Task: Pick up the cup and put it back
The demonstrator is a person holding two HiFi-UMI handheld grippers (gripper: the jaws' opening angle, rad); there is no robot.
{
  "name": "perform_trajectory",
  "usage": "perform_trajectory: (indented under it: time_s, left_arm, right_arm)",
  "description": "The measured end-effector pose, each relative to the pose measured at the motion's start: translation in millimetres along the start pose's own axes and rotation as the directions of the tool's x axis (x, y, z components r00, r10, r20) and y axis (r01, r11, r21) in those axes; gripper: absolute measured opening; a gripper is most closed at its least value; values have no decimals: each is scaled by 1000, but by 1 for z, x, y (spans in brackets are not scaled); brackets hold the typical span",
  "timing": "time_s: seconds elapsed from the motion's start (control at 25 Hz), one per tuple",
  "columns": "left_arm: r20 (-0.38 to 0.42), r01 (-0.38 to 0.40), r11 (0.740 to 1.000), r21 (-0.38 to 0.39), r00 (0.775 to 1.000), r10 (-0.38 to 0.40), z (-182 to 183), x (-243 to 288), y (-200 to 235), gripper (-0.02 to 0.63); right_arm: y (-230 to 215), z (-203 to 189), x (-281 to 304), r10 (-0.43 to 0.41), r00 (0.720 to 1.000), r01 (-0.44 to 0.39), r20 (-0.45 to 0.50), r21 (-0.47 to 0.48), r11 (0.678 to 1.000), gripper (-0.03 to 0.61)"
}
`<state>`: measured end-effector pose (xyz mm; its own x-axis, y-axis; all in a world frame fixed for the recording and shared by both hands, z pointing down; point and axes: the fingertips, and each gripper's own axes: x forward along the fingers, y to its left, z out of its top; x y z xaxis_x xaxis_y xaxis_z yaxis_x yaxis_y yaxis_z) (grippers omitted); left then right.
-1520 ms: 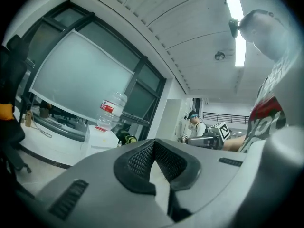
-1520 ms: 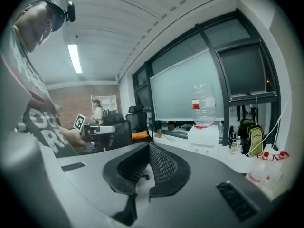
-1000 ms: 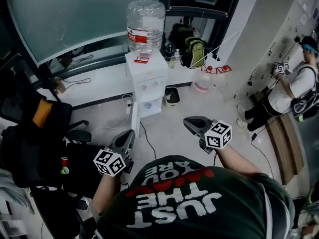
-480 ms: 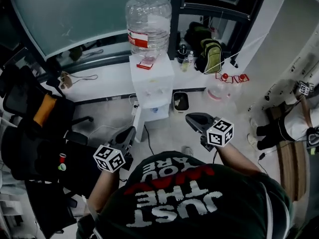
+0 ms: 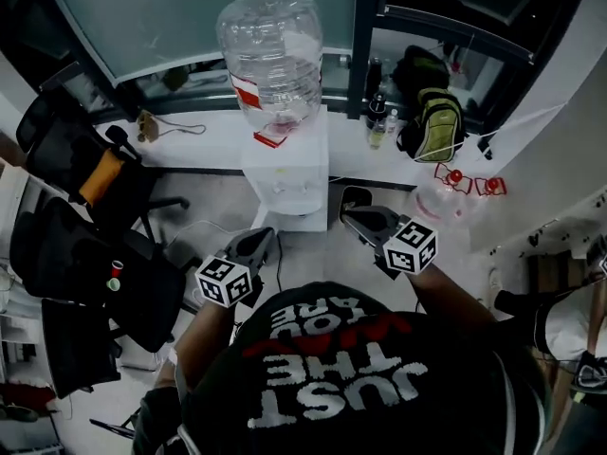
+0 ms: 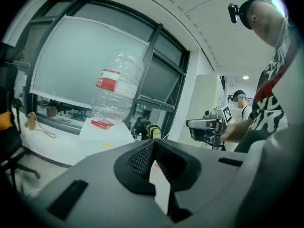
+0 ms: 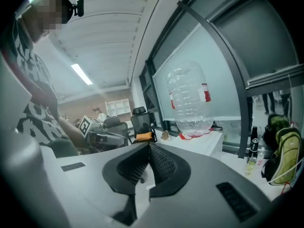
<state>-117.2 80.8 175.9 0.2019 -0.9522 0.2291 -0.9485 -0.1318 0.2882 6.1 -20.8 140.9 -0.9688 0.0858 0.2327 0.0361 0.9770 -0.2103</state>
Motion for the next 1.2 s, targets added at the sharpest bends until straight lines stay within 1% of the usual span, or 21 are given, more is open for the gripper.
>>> perform_trajectory:
  time_s: [0.16, 0.32, 0.4, 0.48, 0.6, 0.68, 0.76, 0.88, 0.92, 1.0, 1.08, 1.2]
  left_arm:
    - [-58, -27, 1000, 16, 998, 28, -6, 13, 14, -3]
    - [-80, -2, 1000, 31, 997, 4, -15, 21, 39, -3]
    - [-83, 38, 999, 33, 996, -35, -17, 22, 56, -3]
    - [-85, 95, 994, 44, 992, -91, -19, 22, 75, -3]
    - [-102, 166, 985, 52, 982, -160, -24, 16, 109, -3]
    - [-127, 219, 974, 59, 969, -211, -29, 13, 127, -3]
    - [-144, 278, 959, 50, 953, -268, -38, 13, 139, -3]
    - [-186, 325, 945, 20, 930, -316, -63, 11, 157, -3]
    - [-204, 325, 946, 15, 927, -316, -74, 11, 164, -3]
    - [-230, 300, 954, 15, 929, -289, -99, 17, 177, -3]
    - [-242, 254, 967, 17, 940, -242, -126, 32, 183, -3]
    - [-243, 162, 986, 26, 958, -151, -167, 63, 185, -3]
  right_arm:
    - [-21, -3, 17, 21, 1000, -21, 12, 16, 1000, 34]
    - [-28, -14, 42, 1, 1000, -1, 1, 30, 1000, 34]
    - [-27, -20, 61, -25, 1000, 25, -14, 32, 999, 34]
    - [-23, -22, 83, -64, 998, 65, -26, 31, 997, 34]
    - [-12, -22, 116, -136, 990, 137, -23, 69, 988, 34]
    - [-2, -25, 136, -177, 984, 179, -35, 98, 979, 34]
    - [0, -34, 153, -218, 973, 226, -75, 123, 966, 34]
    - [-9, -55, 173, -281, 952, 301, -122, 205, 931, 34]
    - [-11, -64, 178, -289, 948, 313, -132, 224, 923, 34]
    - [-17, -84, 187, -283, 946, 313, -156, 232, 921, 34]
    - [-29, -105, 190, -258, 951, 291, -173, 209, 934, 34]
    - [-56, -143, 188, -211, 962, 237, -172, 145, 961, 34]
